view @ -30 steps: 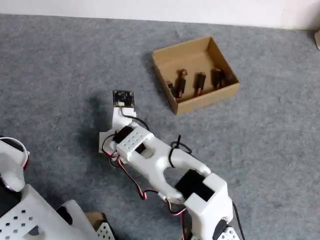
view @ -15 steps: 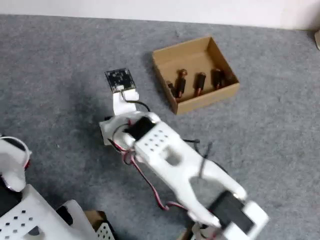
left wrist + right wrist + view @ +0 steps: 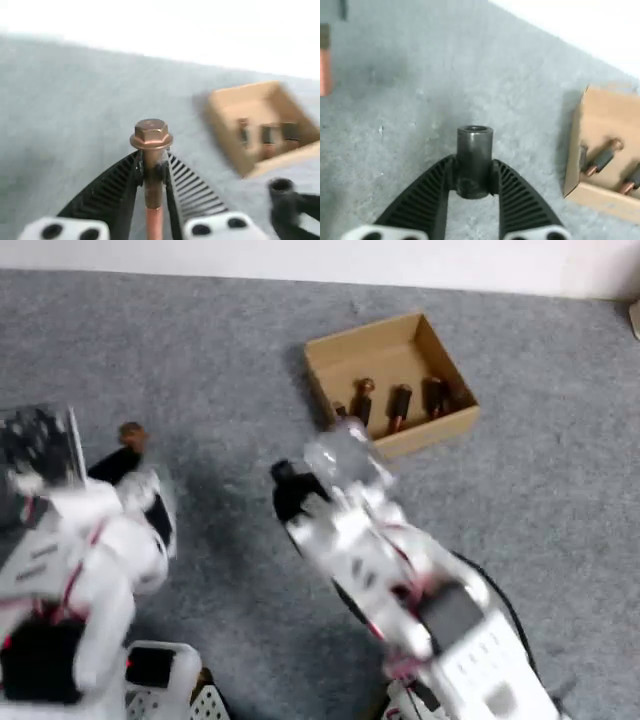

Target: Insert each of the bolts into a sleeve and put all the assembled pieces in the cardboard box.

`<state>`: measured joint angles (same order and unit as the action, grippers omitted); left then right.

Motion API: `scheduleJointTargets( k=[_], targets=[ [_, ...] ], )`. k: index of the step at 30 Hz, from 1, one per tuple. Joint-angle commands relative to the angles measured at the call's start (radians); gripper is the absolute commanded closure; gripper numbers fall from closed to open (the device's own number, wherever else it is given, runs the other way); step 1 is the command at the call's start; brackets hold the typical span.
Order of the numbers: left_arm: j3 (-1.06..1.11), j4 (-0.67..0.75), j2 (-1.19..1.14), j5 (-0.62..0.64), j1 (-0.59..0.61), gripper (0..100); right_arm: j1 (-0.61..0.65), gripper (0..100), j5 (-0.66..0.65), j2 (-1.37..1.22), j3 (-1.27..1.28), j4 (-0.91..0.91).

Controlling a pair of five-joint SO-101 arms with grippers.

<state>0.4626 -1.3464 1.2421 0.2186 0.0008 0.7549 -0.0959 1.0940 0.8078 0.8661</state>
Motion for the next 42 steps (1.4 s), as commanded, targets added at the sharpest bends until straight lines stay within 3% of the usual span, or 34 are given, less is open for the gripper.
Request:
scheduleJointTargets(
  k=[1, 4, 7, 14, 17, 25, 42],
  targets=[
    [0.036, 0.043, 0.114, -0.020, -0.168, 100, -0.018, 99.5, -0.066, 0.418, 0.236, -0.048],
    [0.160, 0.124, 0.188, -0.014, -0.243, 100, -0.019, 99.5, -0.084, 0.661, 0.461, -0.133],
    [0.325, 0.328, 0.254, 0.046, -0.251, 100, -0.016, 99.5, -0.129, 0.763, 0.667, -0.171],
    [0.714, 0.882, 0.386, 0.203, -0.255, 100, -0.015, 99.5, -0.135, 0.751, 0.684, -0.226],
    [0.835, 1.036, 0.444, 0.233, -0.259, 100, -0.015, 99.5, -0.135, 0.745, 0.685, -0.226],
    [1.024, 1.059, 0.588, 0.279, -0.464, 100, -0.016, 99.5, -0.135, 0.745, 0.690, -0.223],
    [1.006, 0.996, 0.582, 0.279, -0.460, 100, -0.056, 99.5, -0.137, 0.745, 0.691, -0.226]
  ],
)
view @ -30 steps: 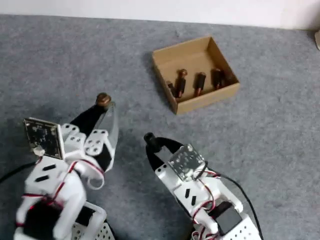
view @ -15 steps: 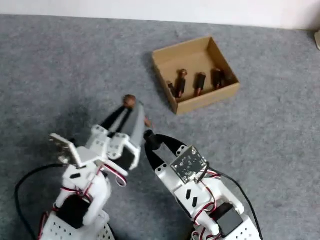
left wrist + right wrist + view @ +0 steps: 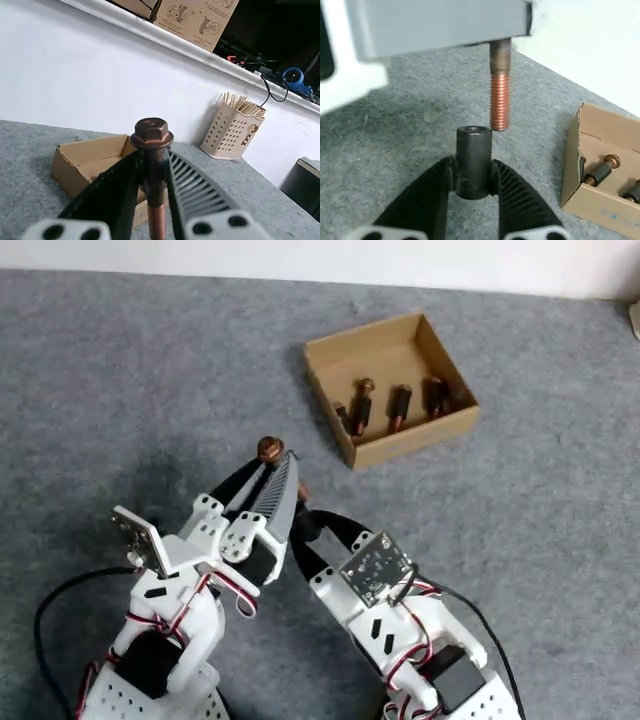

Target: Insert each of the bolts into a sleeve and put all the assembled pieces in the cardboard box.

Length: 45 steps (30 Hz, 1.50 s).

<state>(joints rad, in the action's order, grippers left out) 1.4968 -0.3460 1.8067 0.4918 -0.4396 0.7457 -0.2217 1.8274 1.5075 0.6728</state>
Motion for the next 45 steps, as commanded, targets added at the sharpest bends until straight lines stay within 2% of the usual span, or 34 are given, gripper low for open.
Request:
scheduleJointTargets(
  k=[1, 5, 11, 17, 23, 30, 34, 36, 42, 45],
  targets=[
    [-0.028, -0.005, 0.018, 0.006, -0.019, 100, -0.065, 99.5, -0.011, 0.012, -0.010, -0.033],
    [-0.028, -0.005, 0.019, 0.006, -0.021, 100, -0.114, 99.5, -0.011, 0.012, -0.007, -0.070],
    [-0.018, -0.006, 0.016, 0.009, -0.028, 100, -0.116, 99.5, -0.009, 0.012, -0.005, -0.079],
    [-0.018, -0.006, 0.016, 0.009, -0.028, 100, -0.038, 99.5, -0.009, 0.012, -0.005, -0.077],
    [-0.018, -0.006, 0.015, 0.011, -0.028, 100, -0.035, 99.5, -0.011, 0.012, -0.005, -0.077],
    [0.031, -0.006, 0.013, 0.012, -0.031, 100, -0.096, 99.5, -0.009, 0.012, -0.010, -0.082],
    [0.093, -0.006, 0.013, 0.008, -0.122, 100, -0.101, 99.5, -0.009, 0.012, -0.012, -0.079],
    [0.113, -0.006, 0.013, 0.008, -0.128, 100, -0.105, 99.5, -0.009, 0.012, -0.008, -0.079],
    [0.122, -0.006, 0.015, 0.005, -0.127, 100, -0.107, 99.5, -0.009, 0.012, -0.008, -0.077],
    [0.117, -0.005, 0.016, 0.008, -0.085, 99, -0.107, 99.5, -0.011, 0.012, -0.008, -0.077]
  ],
)
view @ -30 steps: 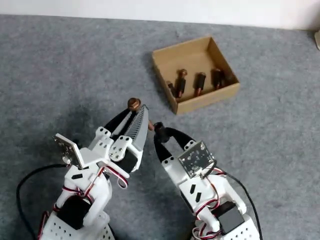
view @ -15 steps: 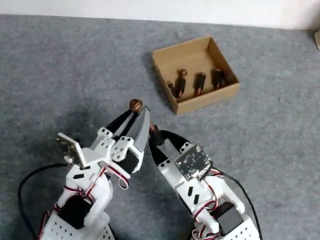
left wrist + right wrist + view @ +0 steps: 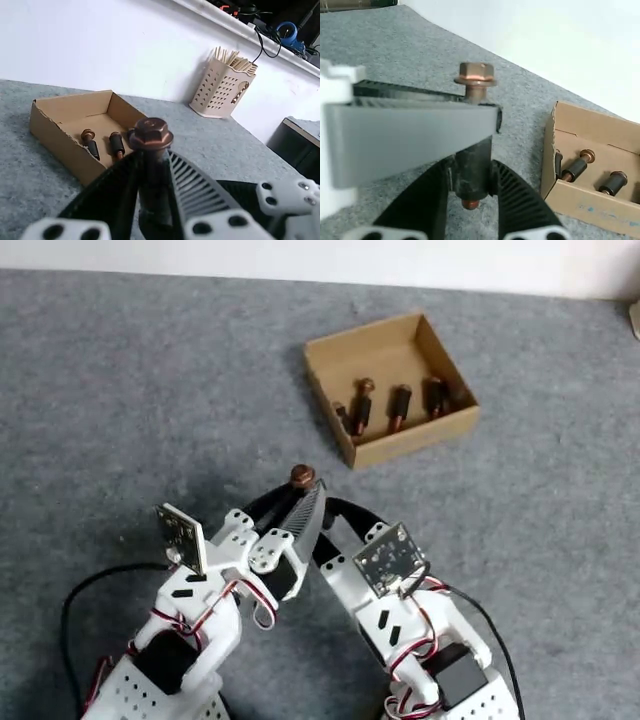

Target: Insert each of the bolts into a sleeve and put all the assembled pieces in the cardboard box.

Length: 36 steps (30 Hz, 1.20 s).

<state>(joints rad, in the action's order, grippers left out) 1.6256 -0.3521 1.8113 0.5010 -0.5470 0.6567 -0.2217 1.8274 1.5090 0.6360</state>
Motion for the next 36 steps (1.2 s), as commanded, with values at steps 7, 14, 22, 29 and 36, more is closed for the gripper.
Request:
scheduleJointTargets(
  k=[7, 14, 22, 29, 36],
  targets=[
    [-0.030, -0.061, 0.012, -0.003, 0.036, 80, -0.018, 99.5, -0.012, 0.012, -0.007, -0.041],
    [-0.090, -0.133, 0.012, 0.002, 0.042, 82, -0.018, 99.5, -0.014, 0.012, 0.021, -0.044],
    [-0.137, -0.135, 0.013, 0.002, 0.028, 83, -0.016, 99.5, -0.012, 0.012, 0.025, -0.045],
    [-0.124, -0.130, 0.013, 0.074, 0.191, 83, -0.016, 99.5, -0.012, 0.012, 0.025, -0.045],
    [-0.114, -0.101, 0.012, 0.146, 0.209, 83, -0.016, 99.5, -0.011, 0.012, 0.027, -0.042]
  ],
)
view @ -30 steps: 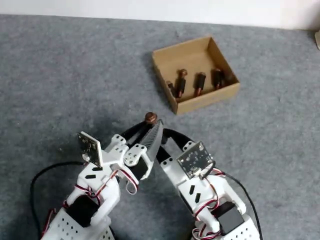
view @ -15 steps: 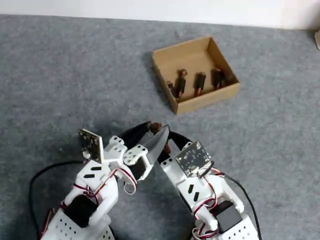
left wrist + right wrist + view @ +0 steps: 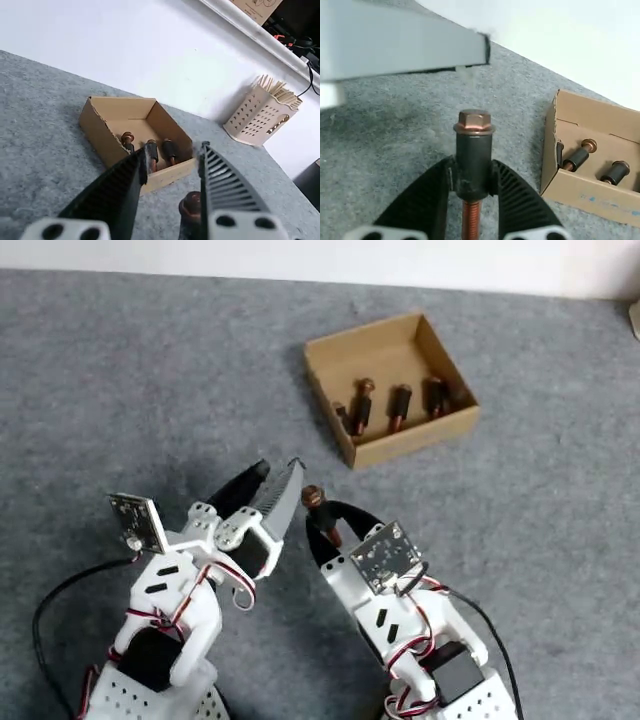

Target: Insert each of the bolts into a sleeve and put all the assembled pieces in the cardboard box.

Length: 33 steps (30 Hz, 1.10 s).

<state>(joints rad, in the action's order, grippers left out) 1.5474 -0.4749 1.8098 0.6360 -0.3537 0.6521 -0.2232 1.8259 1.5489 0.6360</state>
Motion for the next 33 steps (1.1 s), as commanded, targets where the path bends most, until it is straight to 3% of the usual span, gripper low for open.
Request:
scheduleJointTargets(
  k=[1, 3, 6, 13, 18, 21, 26, 33],
  targets=[
    [-0.036, 0.021, 0.013, 0.011, 0.016, 83, -0.013, 99.5, -0.008, 0.013, -0.012, -0.042],
    [-0.036, 0.026, 0.008, 0.011, 0.016, 86, -0.013, 99.5, -0.008, 0.013, 0.005, -0.044],
    [-0.033, 0.051, 0.008, 0.009, 0.013, 100, -0.013, 99.5, -0.008, 0.013, 0.018, -0.045],
    [0.045, 0.132, 0.008, 0.009, 0.016, 99, -0.041, 99.5, -0.003, 0.013, 0.016, -0.045],
    [0.053, 0.132, 0.005, 0.003, 0.018, 99, -0.117, 99.5, 0.106, 0.012, 0.015, -0.047],
    [0.053, 0.135, -0.030, -0.061, 0.035, 99, -0.119, 99.5, 0.078, 0.012, 0.015, -0.048],
    [0.047, 0.293, -0.220, -0.100, 0.124, 99, -0.124, 99.5, 0.075, 0.002, 0.019, -0.128],
    [-0.084, 0.542, -0.725, -0.097, 0.240, 99, -0.154, 99.5, -0.034, -0.015, -0.051, -0.131]
  ],
)
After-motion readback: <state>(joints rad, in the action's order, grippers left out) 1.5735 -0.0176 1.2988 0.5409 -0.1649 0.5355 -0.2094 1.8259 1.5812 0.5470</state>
